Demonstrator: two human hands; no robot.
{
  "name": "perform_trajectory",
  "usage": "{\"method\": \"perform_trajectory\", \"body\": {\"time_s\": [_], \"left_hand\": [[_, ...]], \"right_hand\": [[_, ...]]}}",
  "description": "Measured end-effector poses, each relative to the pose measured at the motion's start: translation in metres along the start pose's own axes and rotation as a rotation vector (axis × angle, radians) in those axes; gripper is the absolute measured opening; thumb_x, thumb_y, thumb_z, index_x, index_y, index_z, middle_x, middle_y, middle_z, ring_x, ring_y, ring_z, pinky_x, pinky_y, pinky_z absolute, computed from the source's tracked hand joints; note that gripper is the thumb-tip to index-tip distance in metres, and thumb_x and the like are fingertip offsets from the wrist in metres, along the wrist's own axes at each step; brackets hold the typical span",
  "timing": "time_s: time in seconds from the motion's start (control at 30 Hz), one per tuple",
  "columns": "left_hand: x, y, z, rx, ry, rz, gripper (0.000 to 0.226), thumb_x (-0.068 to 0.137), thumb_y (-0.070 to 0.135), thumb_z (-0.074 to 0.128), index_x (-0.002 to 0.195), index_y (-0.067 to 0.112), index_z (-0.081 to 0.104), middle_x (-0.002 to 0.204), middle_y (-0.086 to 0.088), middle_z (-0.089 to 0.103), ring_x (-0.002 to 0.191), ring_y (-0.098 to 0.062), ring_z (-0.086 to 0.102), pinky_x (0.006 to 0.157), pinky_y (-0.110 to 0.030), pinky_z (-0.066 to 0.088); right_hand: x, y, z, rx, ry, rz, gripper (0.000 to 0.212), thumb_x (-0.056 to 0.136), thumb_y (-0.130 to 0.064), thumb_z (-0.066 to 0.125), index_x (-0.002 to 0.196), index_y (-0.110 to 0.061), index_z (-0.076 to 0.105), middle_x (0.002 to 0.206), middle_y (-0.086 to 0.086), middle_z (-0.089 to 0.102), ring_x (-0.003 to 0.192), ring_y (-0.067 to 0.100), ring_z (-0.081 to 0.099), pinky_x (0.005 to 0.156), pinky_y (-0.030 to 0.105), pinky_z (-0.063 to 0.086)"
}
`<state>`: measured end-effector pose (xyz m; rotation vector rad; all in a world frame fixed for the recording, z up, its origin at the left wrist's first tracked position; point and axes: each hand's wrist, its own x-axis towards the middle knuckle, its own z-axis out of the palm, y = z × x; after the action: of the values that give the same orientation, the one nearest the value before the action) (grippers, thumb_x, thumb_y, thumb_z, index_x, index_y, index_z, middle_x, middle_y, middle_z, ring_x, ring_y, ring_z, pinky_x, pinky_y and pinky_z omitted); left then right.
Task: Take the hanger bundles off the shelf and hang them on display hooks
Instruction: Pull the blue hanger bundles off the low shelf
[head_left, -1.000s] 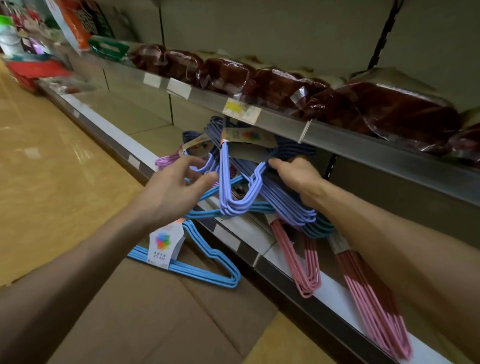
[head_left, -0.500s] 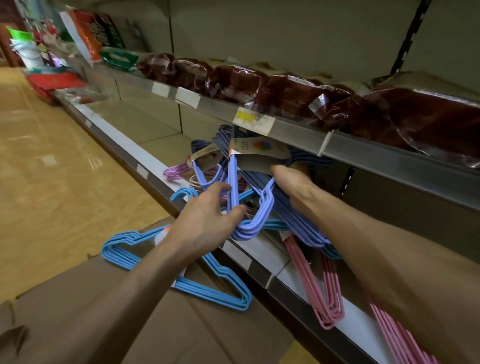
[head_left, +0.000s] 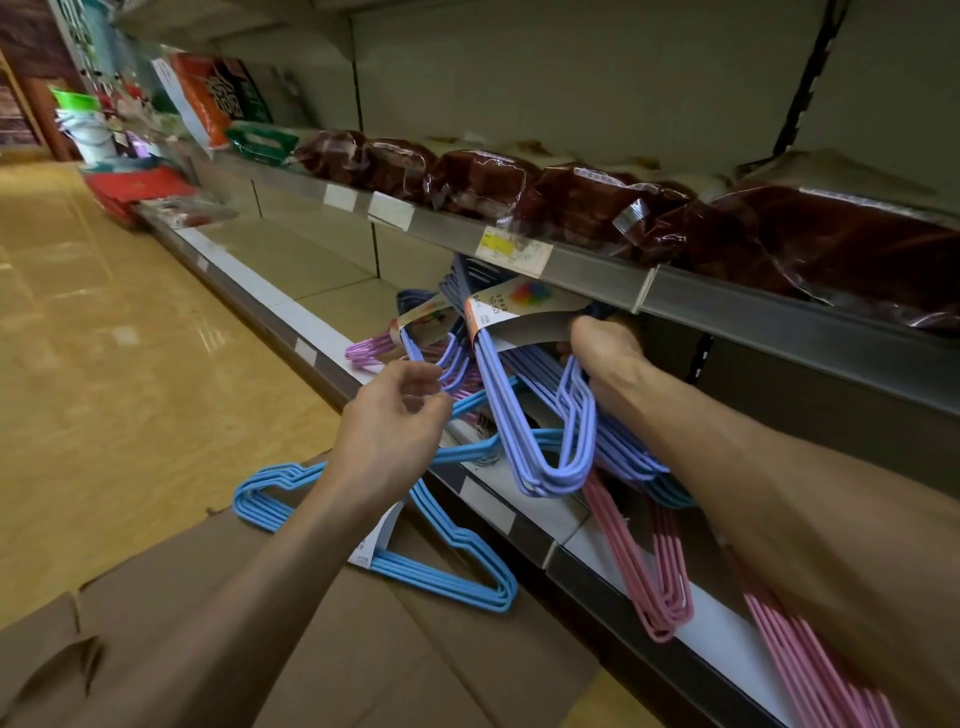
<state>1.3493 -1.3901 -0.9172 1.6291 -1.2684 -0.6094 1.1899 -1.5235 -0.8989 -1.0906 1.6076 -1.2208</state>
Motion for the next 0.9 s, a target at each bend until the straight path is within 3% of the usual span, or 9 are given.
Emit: {"method": "perform_trajectory", "body": {"time_s": [0.13, 0.23, 0.43, 0.5, 0.57, 0.63, 0.73, 0.83, 0.9], "left_hand": [[-0.004, -0.002, 0.001, 0.041, -0.024, 0.016, 0.026, 0.097, 0.027, 0.059, 0.123, 0.029, 0.058, 0.118, 0.011, 0.064, 0.109, -0.009, 0.060, 0.095, -0.039, 0.053], [-0.007, -0.001, 0.000, -0.004, -0.032, 0.004, 0.026, 0.096, 0.028, 0.059, 0.123, 0.029, 0.057, 0.118, 0.011, 0.064, 0.108, -0.009, 0.062, 0.093, -0.037, 0.054], [-0.015, 0.005, -0.008, -0.428, -0.070, -0.230, 0.031, 0.098, 0.028, 0.061, 0.125, 0.022, 0.047, 0.098, 0.002, 0.064, 0.073, -0.011, 0.074, 0.073, -0.038, 0.062], [-0.017, 0.004, -0.014, -0.523, -0.052, -0.300, 0.041, 0.098, 0.030, 0.060, 0.134, 0.019, 0.043, 0.100, 0.001, 0.065, 0.076, -0.015, 0.074, 0.076, -0.041, 0.062], [-0.019, -0.001, -0.023, -0.572, -0.024, -0.345, 0.048, 0.098, 0.032, 0.060, 0.139, 0.019, 0.039, 0.108, -0.006, 0.068, 0.084, -0.022, 0.075, 0.074, -0.042, 0.062], [-0.024, -0.011, -0.035, -0.587, 0.012, -0.376, 0.051, 0.099, 0.031, 0.059, 0.142, 0.020, 0.035, 0.110, -0.011, 0.070, 0.083, -0.025, 0.075, 0.065, -0.039, 0.061], [-0.034, -0.028, -0.057, -0.578, 0.072, -0.382, 0.050, 0.099, 0.027, 0.059, 0.141, 0.021, 0.033, 0.091, -0.009, 0.073, 0.069, -0.023, 0.075, 0.054, -0.034, 0.057], [-0.039, -0.047, -0.085, -0.493, 0.158, -0.360, 0.053, 0.099, 0.026, 0.059, 0.144, 0.017, 0.033, 0.092, -0.010, 0.070, 0.064, -0.020, 0.072, 0.057, -0.032, 0.055], [-0.040, -0.060, -0.105, -0.417, 0.221, -0.363, 0.055, 0.098, 0.027, 0.060, 0.144, 0.012, 0.034, 0.095, -0.010, 0.065, 0.069, -0.022, 0.067, 0.065, -0.035, 0.056]], "right_hand": [[-0.006, -0.002, 0.000, 0.019, -0.012, 0.000, 0.020, 0.096, -0.011, 0.045, 0.077, -0.016, 0.047, 0.096, 0.013, 0.065, 0.095, 0.031, 0.067, 0.093, 0.047, 0.056], [-0.013, -0.006, 0.002, 0.047, -0.049, -0.001, 0.004, 0.097, -0.006, 0.045, 0.096, -0.008, 0.047, 0.082, 0.008, 0.057, 0.098, 0.033, 0.066, 0.094, 0.048, 0.055], [-0.040, -0.006, 0.019, 0.134, -0.217, 0.105, 0.019, 0.097, -0.002, 0.048, 0.115, -0.001, 0.050, 0.093, 0.023, 0.062, 0.090, 0.035, 0.068, 0.079, 0.051, 0.058], [-0.054, -0.005, 0.026, 0.144, -0.269, 0.117, 0.025, 0.096, -0.001, 0.050, 0.121, 0.001, 0.050, 0.095, 0.023, 0.062, 0.087, 0.032, 0.069, 0.071, 0.049, 0.061], [-0.067, -0.004, 0.035, 0.147, -0.323, 0.107, 0.031, 0.097, 0.000, 0.051, 0.128, 0.004, 0.048, 0.090, 0.021, 0.063, 0.083, 0.030, 0.069, 0.077, 0.045, 0.061], [-0.078, -0.004, 0.044, 0.108, -0.382, 0.081, 0.036, 0.096, -0.002, 0.053, 0.131, 0.008, 0.050, 0.088, 0.021, 0.065, 0.074, 0.027, 0.068, 0.073, 0.041, 0.060], [-0.094, -0.004, 0.063, 0.041, -0.460, 0.066, 0.031, 0.096, -0.005, 0.054, 0.124, 0.008, 0.055, 0.084, 0.020, 0.068, 0.073, 0.028, 0.066, 0.080, 0.049, 0.061], [-0.116, -0.001, 0.079, -0.055, -0.509, 0.032, 0.029, 0.093, -0.005, 0.055, 0.120, 0.004, 0.056, 0.090, 0.023, 0.071, 0.082, 0.034, 0.072, 0.080, 0.052, 0.061], [-0.130, 0.002, 0.090, -0.071, -0.583, -0.014, 0.024, 0.093, -0.001, 0.051, 0.114, 0.005, 0.058, 0.086, 0.024, 0.066, 0.073, 0.033, 0.066, 0.069, 0.042, 0.060]]}}
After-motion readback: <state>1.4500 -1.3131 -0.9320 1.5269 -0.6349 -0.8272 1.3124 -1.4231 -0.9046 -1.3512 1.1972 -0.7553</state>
